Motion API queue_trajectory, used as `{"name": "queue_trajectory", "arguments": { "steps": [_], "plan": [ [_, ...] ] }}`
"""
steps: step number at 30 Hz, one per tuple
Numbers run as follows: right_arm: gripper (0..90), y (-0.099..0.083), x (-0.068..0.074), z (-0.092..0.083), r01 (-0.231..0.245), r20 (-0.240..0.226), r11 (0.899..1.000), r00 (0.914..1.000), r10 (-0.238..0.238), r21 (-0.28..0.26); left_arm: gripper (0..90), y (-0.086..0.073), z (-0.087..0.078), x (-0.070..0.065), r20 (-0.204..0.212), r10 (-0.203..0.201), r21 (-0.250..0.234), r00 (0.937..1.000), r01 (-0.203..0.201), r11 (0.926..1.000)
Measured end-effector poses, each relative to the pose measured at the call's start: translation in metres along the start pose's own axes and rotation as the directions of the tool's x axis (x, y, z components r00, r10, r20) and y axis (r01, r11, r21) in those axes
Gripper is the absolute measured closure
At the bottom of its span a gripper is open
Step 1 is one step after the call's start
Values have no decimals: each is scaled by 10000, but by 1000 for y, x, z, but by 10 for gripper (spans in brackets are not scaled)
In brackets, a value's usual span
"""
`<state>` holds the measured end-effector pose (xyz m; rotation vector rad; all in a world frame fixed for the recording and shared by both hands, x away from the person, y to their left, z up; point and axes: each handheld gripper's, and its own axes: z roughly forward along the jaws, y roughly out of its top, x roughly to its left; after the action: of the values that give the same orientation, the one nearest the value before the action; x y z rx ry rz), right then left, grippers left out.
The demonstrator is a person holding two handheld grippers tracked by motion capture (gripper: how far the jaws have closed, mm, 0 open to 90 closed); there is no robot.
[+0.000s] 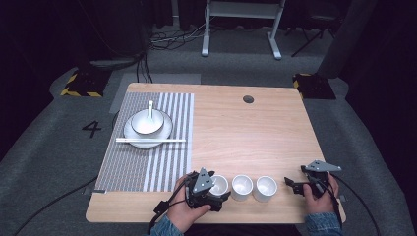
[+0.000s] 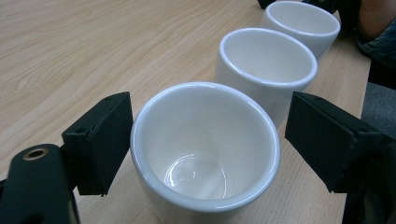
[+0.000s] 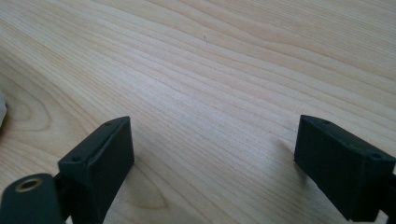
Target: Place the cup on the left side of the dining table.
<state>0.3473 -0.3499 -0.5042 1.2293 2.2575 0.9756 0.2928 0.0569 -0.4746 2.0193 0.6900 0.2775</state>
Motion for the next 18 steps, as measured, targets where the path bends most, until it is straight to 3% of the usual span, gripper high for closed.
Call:
{"name": "queue_trajectory", "arguments": {
  "steps": [11, 14, 18],
  "plan": [
    [120, 0, 0, 0, -3, 1, 10000, 10000, 3, -2, 220, -10, 10, 2, -133, 140, 492, 9998, -133, 9987],
    [120, 0, 0, 0, 0, 5, 10000, 10000, 0, 0, 243, -14, 12, 6, 97, -138, 322, 9999, 135, 9994],
    [120, 0, 0, 0, 0, 0, 10000, 10000, 0, -3, 253, -15, 12, 6, 96, 73, 242, 9999, -75, 9997]
  ]
}}
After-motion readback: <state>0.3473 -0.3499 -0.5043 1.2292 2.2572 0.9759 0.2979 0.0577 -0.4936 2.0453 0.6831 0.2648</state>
